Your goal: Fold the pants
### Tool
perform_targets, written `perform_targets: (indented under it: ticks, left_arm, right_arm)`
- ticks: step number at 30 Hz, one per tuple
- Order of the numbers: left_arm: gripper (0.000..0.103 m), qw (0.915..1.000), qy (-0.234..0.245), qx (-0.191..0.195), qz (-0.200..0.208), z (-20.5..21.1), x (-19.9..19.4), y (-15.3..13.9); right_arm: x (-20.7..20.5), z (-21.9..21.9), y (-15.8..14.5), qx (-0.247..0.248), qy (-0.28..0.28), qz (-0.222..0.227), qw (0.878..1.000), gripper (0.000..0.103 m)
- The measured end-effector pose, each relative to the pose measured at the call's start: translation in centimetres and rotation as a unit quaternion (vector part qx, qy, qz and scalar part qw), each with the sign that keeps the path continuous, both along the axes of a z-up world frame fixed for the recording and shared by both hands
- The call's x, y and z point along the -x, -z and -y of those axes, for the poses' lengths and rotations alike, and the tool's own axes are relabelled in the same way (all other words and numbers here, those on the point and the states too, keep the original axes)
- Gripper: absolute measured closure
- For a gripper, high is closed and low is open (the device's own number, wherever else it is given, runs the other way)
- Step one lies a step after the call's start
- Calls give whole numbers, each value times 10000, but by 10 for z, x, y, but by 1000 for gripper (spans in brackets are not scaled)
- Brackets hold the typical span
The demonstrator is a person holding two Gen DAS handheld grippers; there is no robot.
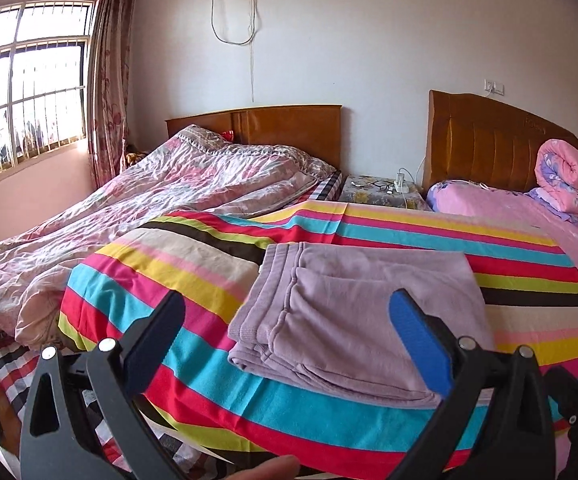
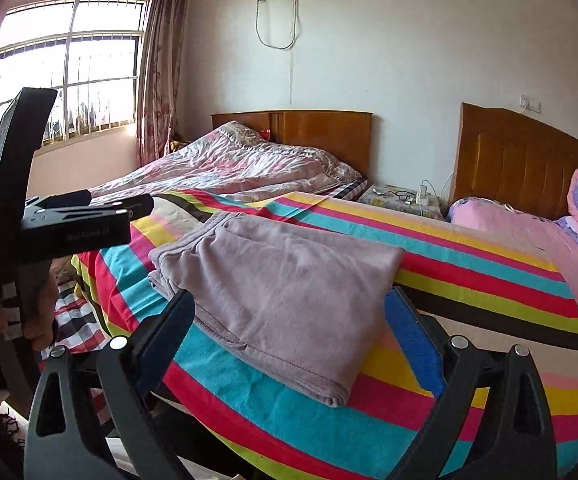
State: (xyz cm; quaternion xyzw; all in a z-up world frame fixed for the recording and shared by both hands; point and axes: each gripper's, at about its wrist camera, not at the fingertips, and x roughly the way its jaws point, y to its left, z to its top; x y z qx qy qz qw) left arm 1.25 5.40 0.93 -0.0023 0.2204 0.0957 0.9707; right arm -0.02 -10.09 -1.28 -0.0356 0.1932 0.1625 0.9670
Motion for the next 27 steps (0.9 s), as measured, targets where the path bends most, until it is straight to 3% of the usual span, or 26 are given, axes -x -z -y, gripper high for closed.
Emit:
perform_targets:
  ticks: [5, 9, 13, 16, 20, 27]
  left_arm:
    - [1, 9997, 213, 137, -49, 1, 10, 0]
    - [1, 9992, 205, 251, -242, 0, 8, 11]
    - [1, 9989, 235, 249, -313, 2, 8, 19]
    - [1, 9986, 279, 200, -410, 1, 5, 23]
    - [1, 9983, 164, 176, -533, -5, -2, 32]
    - [1, 9972, 236, 150, -688, -2, -6, 47]
  right_arm:
    - [-5, -5, -11, 107, 412, -553, 9976, 11]
    - [-3, -4, 3, -118, 661, -829, 9943, 11]
    - [1, 7, 22, -693, 1139, -856, 9874, 11]
    - [-2, 9, 14, -519, 1124, -666, 9901, 11]
    - [-3, 24, 2, -751, 1388, -422, 9866, 11]
    - [-1, 7, 24, -635, 1302, -562, 9879, 11]
